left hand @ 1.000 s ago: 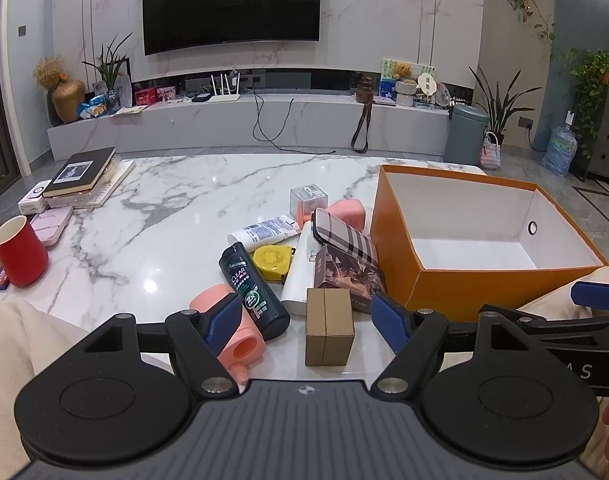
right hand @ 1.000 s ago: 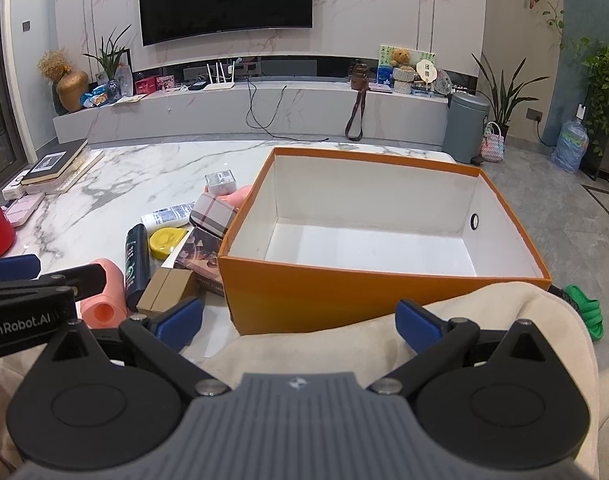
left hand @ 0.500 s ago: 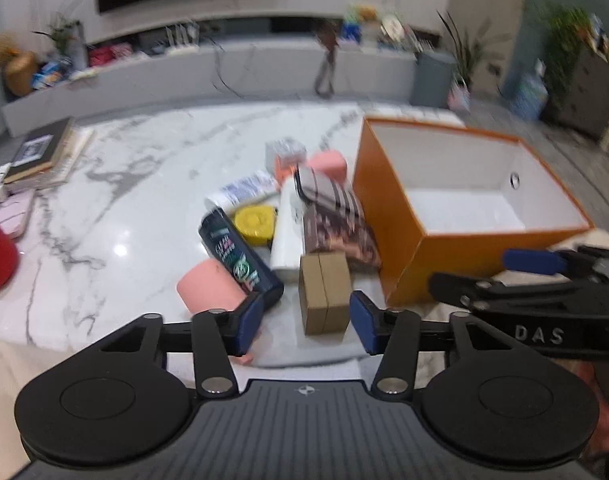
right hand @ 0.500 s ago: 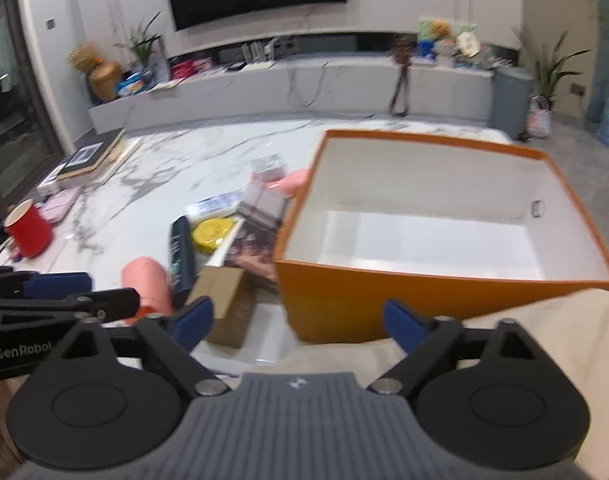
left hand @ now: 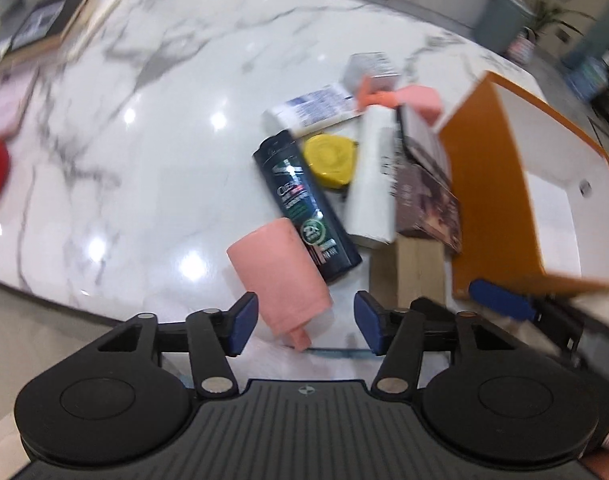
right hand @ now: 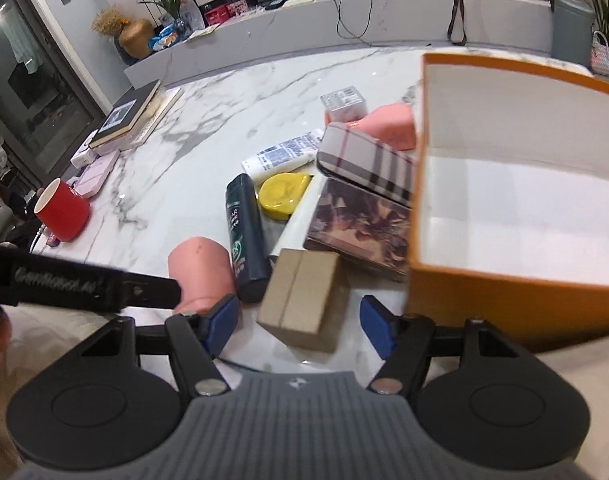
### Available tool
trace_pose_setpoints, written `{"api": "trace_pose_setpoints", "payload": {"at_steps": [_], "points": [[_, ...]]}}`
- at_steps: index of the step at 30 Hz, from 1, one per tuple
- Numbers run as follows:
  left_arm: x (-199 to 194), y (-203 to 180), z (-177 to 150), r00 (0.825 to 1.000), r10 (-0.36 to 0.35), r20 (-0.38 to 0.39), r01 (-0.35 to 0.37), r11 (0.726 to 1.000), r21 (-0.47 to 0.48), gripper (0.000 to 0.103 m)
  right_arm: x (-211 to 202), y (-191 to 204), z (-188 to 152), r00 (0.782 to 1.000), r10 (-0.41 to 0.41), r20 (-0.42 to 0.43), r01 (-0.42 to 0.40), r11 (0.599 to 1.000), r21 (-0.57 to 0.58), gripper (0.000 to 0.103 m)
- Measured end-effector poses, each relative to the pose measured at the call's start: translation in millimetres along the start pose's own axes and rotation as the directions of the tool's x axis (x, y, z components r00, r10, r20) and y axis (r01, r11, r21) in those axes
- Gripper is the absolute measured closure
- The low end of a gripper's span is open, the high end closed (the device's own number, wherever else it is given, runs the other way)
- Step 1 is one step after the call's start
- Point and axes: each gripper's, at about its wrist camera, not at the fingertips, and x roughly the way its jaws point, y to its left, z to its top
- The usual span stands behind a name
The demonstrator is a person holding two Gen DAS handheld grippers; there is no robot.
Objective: Organize rigid objects
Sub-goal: 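Grasp the kraft cardboard box with the right tool while the left tool grasps the pink cup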
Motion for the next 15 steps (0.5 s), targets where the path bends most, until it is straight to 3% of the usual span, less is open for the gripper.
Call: {"api": "trace_pose_setpoints", "payload": {"at_steps": [4, 8, 15], "points": [[24, 12, 11, 0.999, 0.019, -0.042, -0.023, 0.995, -0.092, 0.03, 23, 1, 3, 0.999, -0.013, -0.031, 0.013, 1.0, 0.002, 0.036], [42, 21, 15, 0.996, 0.003, -0.086, -0.016, 0.988, -0.153, 0.03, 39, -5, 2, 0.996, 0.004, -0.084, -0.002, 1.0, 0.028, 0.044], [59, 25, 18, 0.995, -0.019, -0.095, 0.001, 0.982, -0.191, 0.03, 56, -9, 3, 0.994, -0.003, -0.106, 0.01, 0.998, 0.064, 0.044]]}}
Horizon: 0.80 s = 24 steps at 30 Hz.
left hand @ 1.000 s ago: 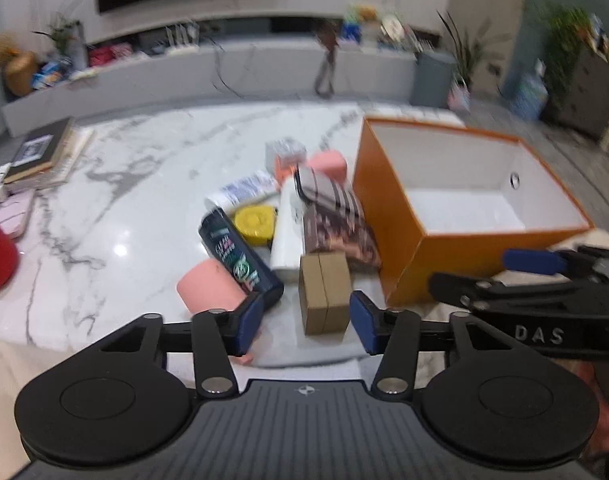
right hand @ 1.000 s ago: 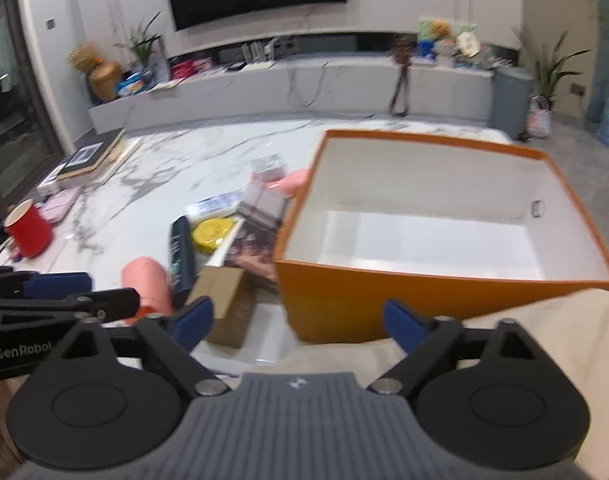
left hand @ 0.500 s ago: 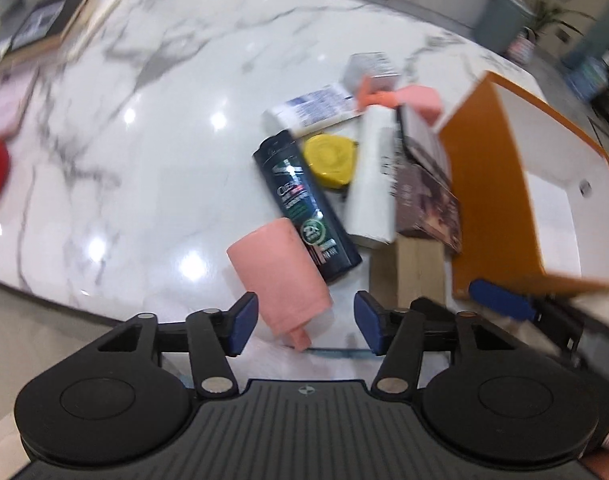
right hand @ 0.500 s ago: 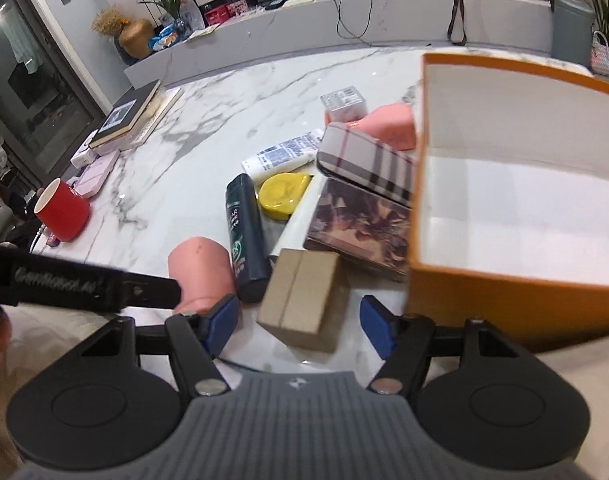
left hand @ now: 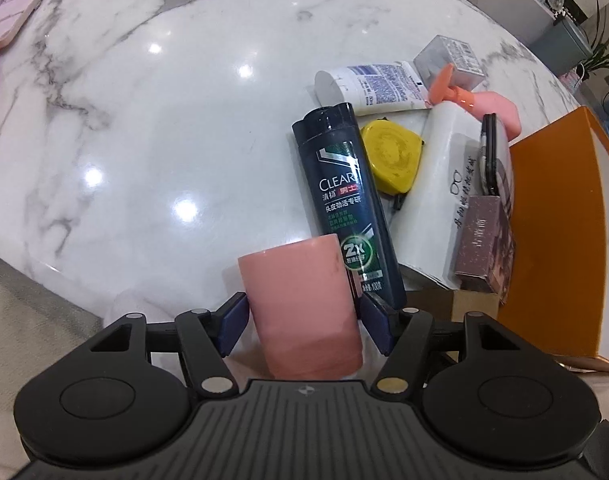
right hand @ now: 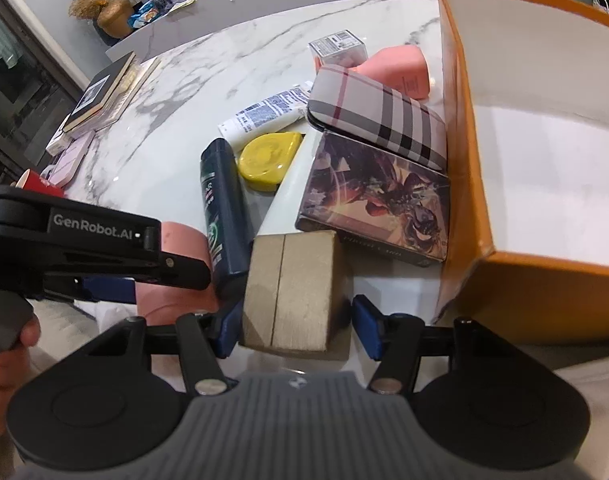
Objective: Organize rigid objects
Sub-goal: 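Lift the cardboard box with the right tool while the left carries the pink cup over the box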
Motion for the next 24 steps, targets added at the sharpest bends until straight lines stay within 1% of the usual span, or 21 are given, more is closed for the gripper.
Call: {"api": "trace_pose_setpoints", "payload": {"at_steps": [2, 4, 7, 11, 15, 19, 22, 24], "points": [[1, 1, 1, 1.0, -0.005, 0.012, 0.005, 1.0, 0.006, 0.034, 4, -1, 1, 1.0, -0.003, 0.001, 0.003, 1.0, 0.009, 0.045], [0, 2, 0, 1.0, -0.009, 0.02, 0.008, 1.0, 0.018, 0.035, 4, 0, 0, 1.0, -0.004, 0.006, 0.004, 1.0, 0.003, 0.046], [-4, -3, -4, 0.999, 0.007, 0.04, -0.009, 0.998, 0.058, 0.036, 0, 2, -1, 1.0, -0.013, 0.012, 0.014, 1.0, -0.019, 0.047], [-22, -10, -14, 0.994, -0.013, 0.105, 0.001, 0.994, 0.113, 0.036, -19, 4, -4, 0.998, 0.003, 0.059, 0.0, 0.999, -0.048, 0.047], [-44, -17, -28, 0.988, -0.045, 0.15, 0.024, 0.99, 0.137, 0.036, -46, 5, -6, 0.993, 0.022, 0.118, -0.014, 0.998, -0.067, 0.048], [-77, -38, -37, 0.972, -0.089, 0.218, 0.047, 0.98, 0.194, 0.036, -79, 2, -6, 0.981, 0.05, 0.189, -0.036, 0.996, -0.077, 0.048], [-106, -65, -36, 0.956, -0.137, 0.261, 0.066, 0.963, 0.263, 0.036, -109, -3, -3, 0.963, 0.063, 0.26, -0.042, 0.996, -0.085, 0.048], [-121, -88, -33, 0.947, -0.171, 0.274, 0.08, 0.946, 0.313, 0.036, -129, -11, -1, 0.949, 0.056, 0.311, -0.033, 0.996, -0.08, 0.048]]}}
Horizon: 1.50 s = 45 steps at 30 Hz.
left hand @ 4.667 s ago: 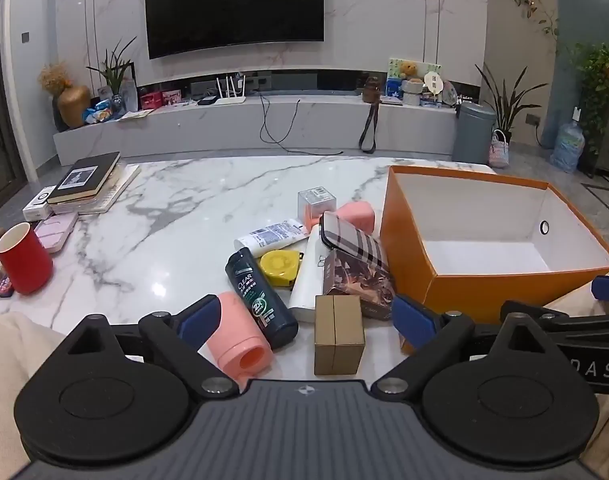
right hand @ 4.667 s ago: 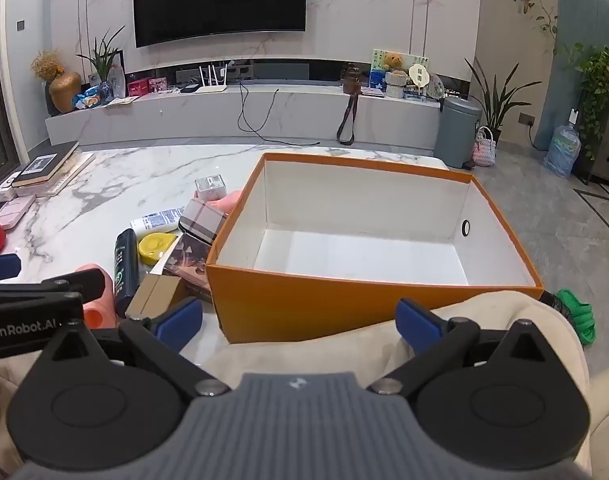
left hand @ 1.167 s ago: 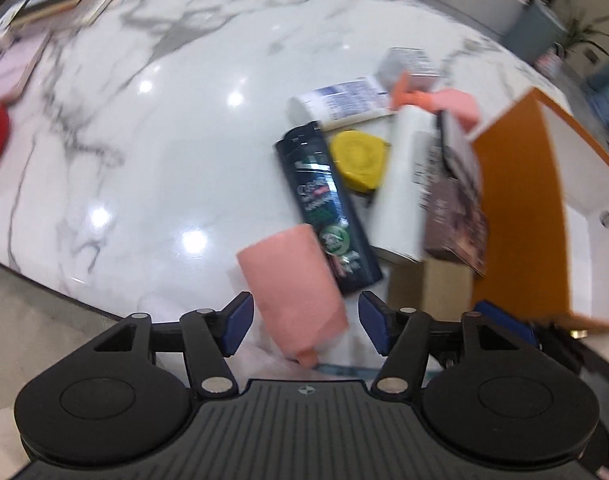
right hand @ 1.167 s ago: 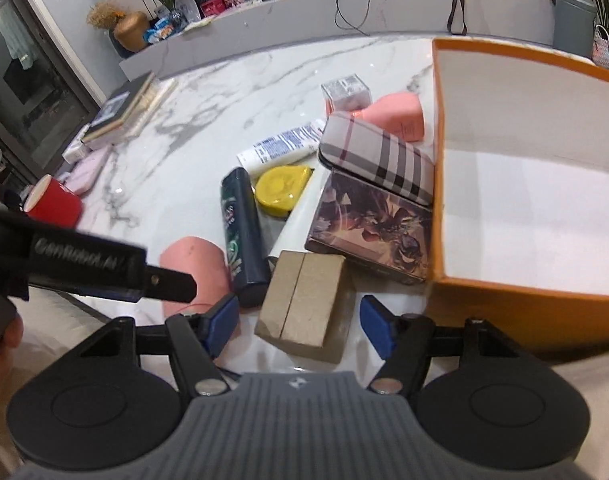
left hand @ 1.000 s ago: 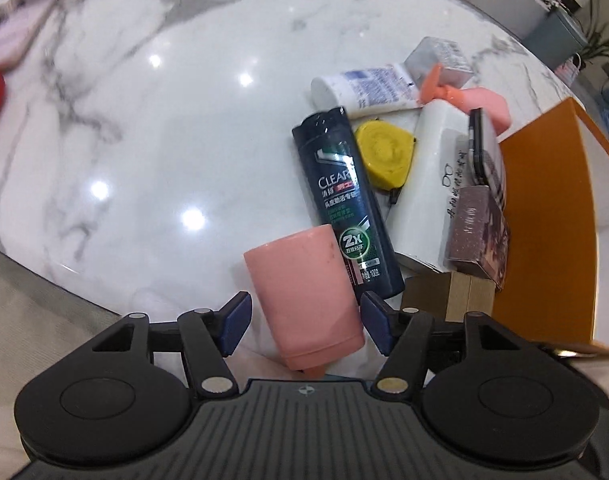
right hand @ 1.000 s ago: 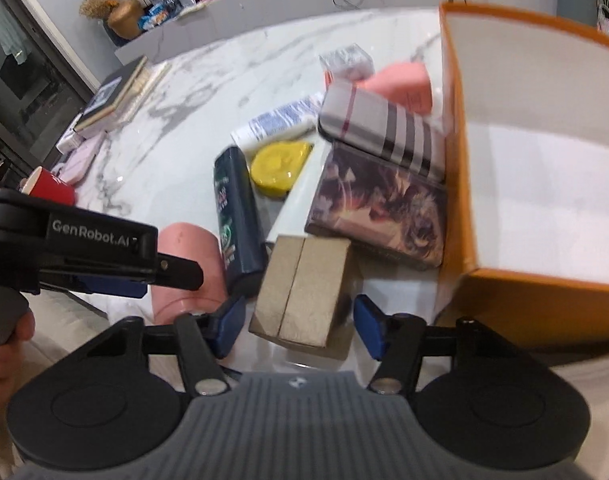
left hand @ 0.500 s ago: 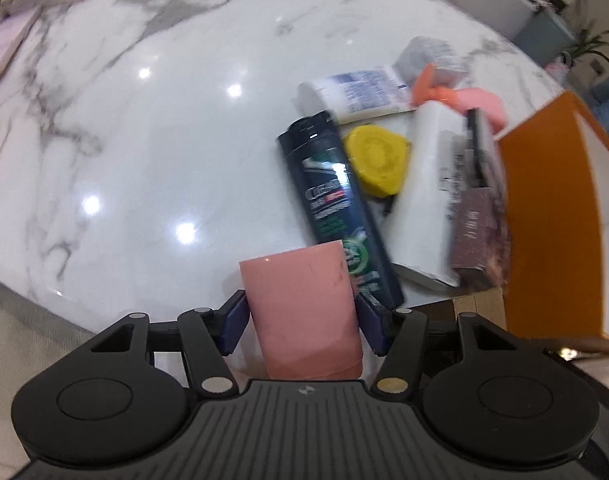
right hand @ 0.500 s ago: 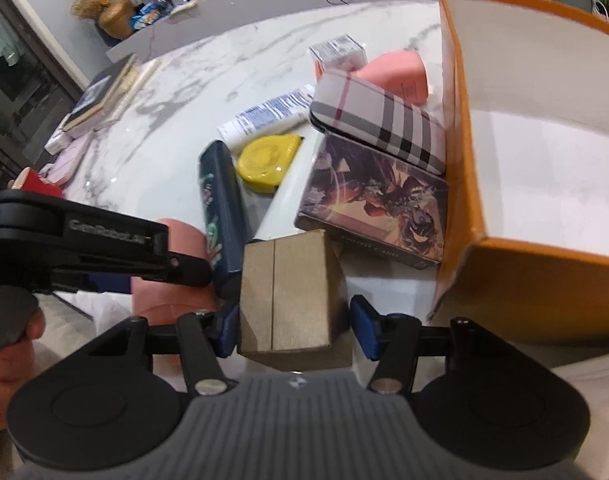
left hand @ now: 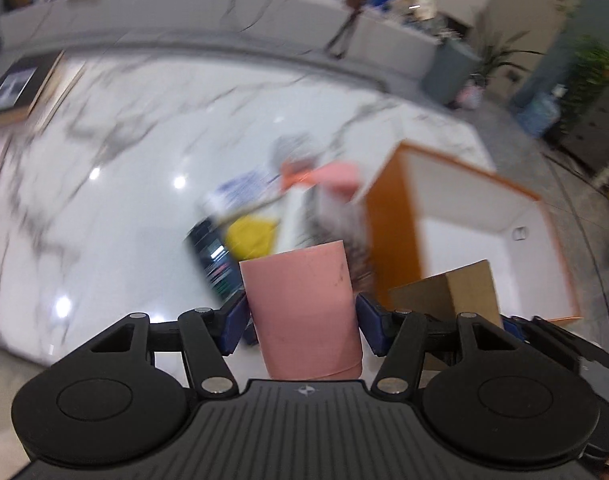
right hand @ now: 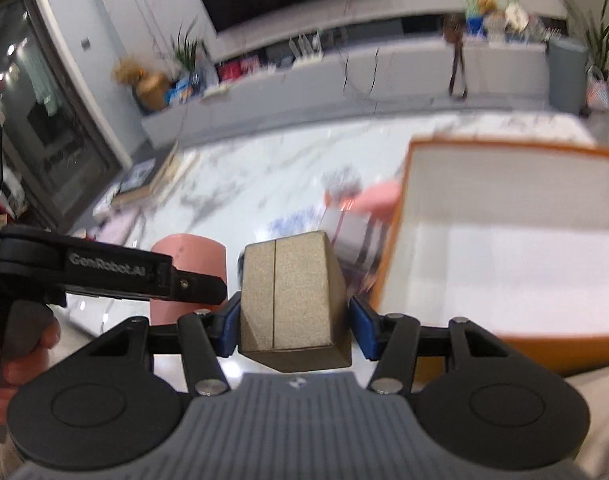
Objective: Organize rigid objects
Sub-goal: 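Lift the cardboard box with the right tool while the left carries the pink cup over the box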
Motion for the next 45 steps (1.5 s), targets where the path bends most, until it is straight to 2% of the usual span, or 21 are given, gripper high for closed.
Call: {"api": "trace_pose_setpoints", "payload": {"at_steps": [6, 9, 12, 16, 22, 28, 34, 37, 45], "points": [[4, -82, 49, 0.994, -0.109, -0.004, 0.108, 0.982, 0.155, 0.036, -30, -56, 23, 0.99, -0.106, 0.094, 0.097, 0.99, 0.098, 0.048], [32, -124, 71, 0.99, -0.133, -0.05, 0.141, 0.966, 0.216, 0.036, -33, -93, 37, 0.978, -0.18, 0.102, 0.163, 0.974, 0.156, 0.048], [79, -155, 86, 0.984, -0.12, -0.131, 0.15, 0.957, 0.248, 0.036, -26, -131, 42, 0.976, -0.209, 0.059, 0.19, 0.954, 0.23, 0.048], [140, -178, 93, 0.98, -0.024, -0.198, 0.09, 0.939, 0.331, 0.036, -5, -178, 52, 0.974, -0.224, -0.016, 0.219, 0.928, 0.301, 0.048], [195, -176, 97, 0.962, 0.103, -0.253, 0.011, 0.911, 0.413, 0.036, 36, -210, 64, 0.972, -0.211, -0.104, 0.232, 0.931, 0.282, 0.048], [217, -185, 93, 0.937, 0.256, -0.237, -0.098, 0.845, 0.526, 0.036, 65, -226, 69, 0.973, -0.164, -0.16, 0.206, 0.931, 0.301, 0.048], [227, -193, 86, 0.926, 0.328, -0.187, -0.159, 0.788, 0.595, 0.032, 80, -234, 67, 0.973, -0.108, -0.204, 0.176, 0.918, 0.355, 0.048], [226, -191, 86, 0.932, 0.315, -0.181, -0.151, 0.789, 0.596, 0.031, 84, -234, 67, 0.971, -0.111, -0.209, 0.182, 0.917, 0.355, 0.048], [208, -181, 93, 0.959, 0.217, -0.183, -0.082, 0.828, 0.555, 0.034, 88, -232, 67, 0.966, -0.105, -0.234, 0.19, 0.906, 0.378, 0.048]]}}
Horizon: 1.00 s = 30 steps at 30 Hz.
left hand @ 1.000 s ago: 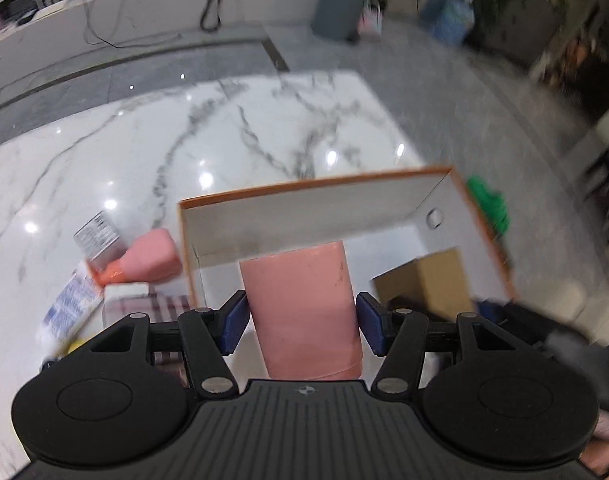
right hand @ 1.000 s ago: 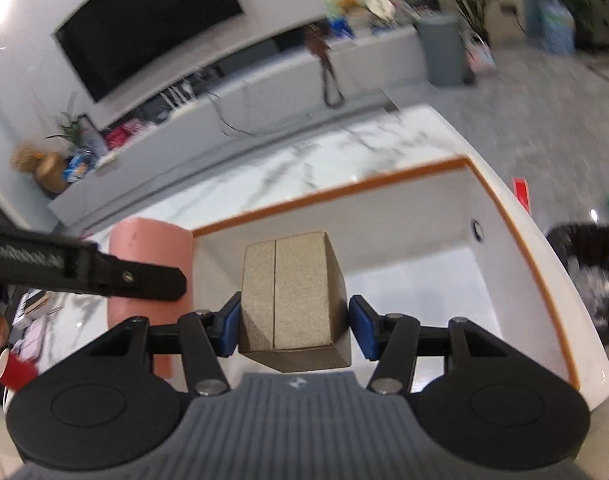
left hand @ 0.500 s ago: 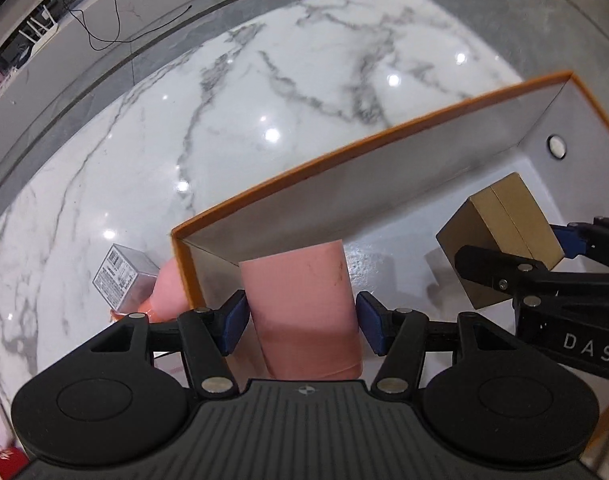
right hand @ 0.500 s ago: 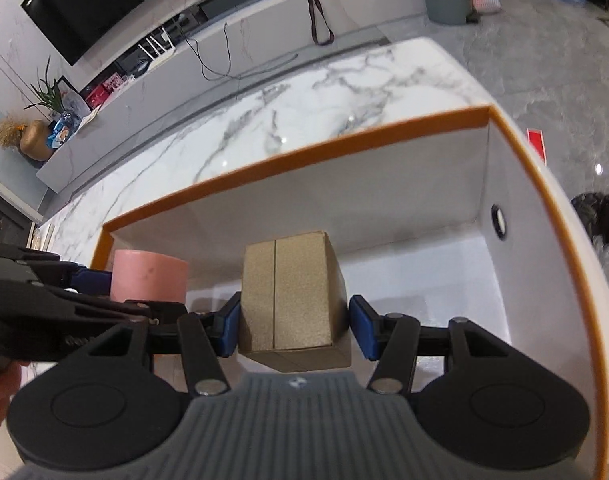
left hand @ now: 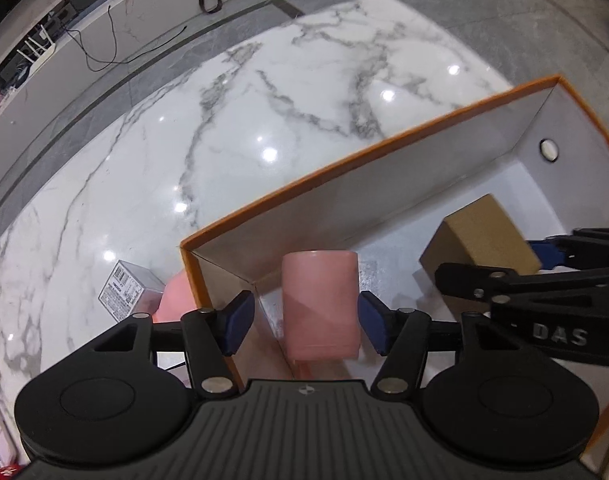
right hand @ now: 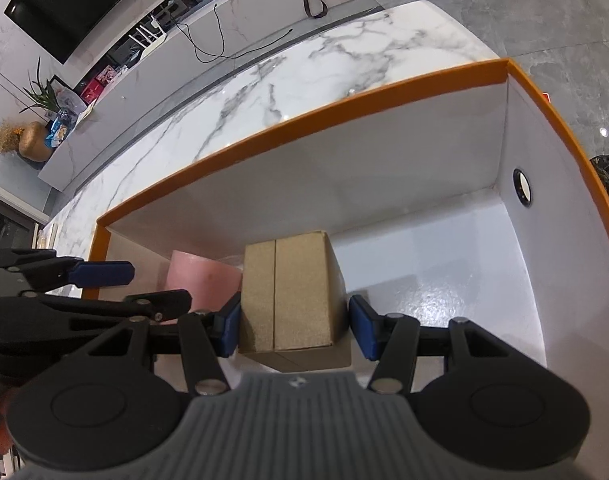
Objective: Organize rigid objects
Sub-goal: 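Lift the cardboard box with the right tool while the left carries the pink cup over the box, then lower the cardboard box into the orange box with the right tool while the left releases the cup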
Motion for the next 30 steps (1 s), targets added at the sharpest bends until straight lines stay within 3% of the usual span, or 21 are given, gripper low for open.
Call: {"api": "trace_pose_setpoints", "payload": {"at_steps": [5, 9, 12, 16, 20, 30], "points": [[-33, 22, -10, 0.986, -0.108, 0.131, 0.119, 0.99, -0.08, 0.032, 3, 6, 1, 1.0, -0.003, -0.021, 0.004, 1.0, 0.004, 0.048], [-53, 45, -19, 0.972, -0.115, 0.203, 0.152, 0.972, -0.179, 0.032, 11, 18, 3, 1.0, -0.015, -0.027, 0.015, 1.0, -0.012, 0.048], [-54, 60, -23, 0.972, -0.127, 0.199, 0.174, 0.956, -0.238, 0.032, 19, 30, 5, 0.999, -0.019, -0.033, 0.018, 1.0, -0.026, 0.048], [-45, 77, -35, 0.965, -0.17, 0.198, 0.225, 0.926, -0.302, 0.043, 34, 43, 8, 0.999, -0.019, -0.049, 0.017, 1.0, -0.025, 0.048], [-37, 90, -47, 0.956, -0.202, 0.214, 0.268, 0.899, -0.348, 0.047, 45, 53, 11, 0.998, 0.003, -0.061, -0.005, 1.0, -0.03, 0.048], [-30, 106, -65, 0.937, -0.251, 0.244, 0.334, 0.85, -0.407, 0.047, 55, 61, 18, 0.999, -0.018, -0.049, 0.015, 0.998, -0.062, 0.046]]}}
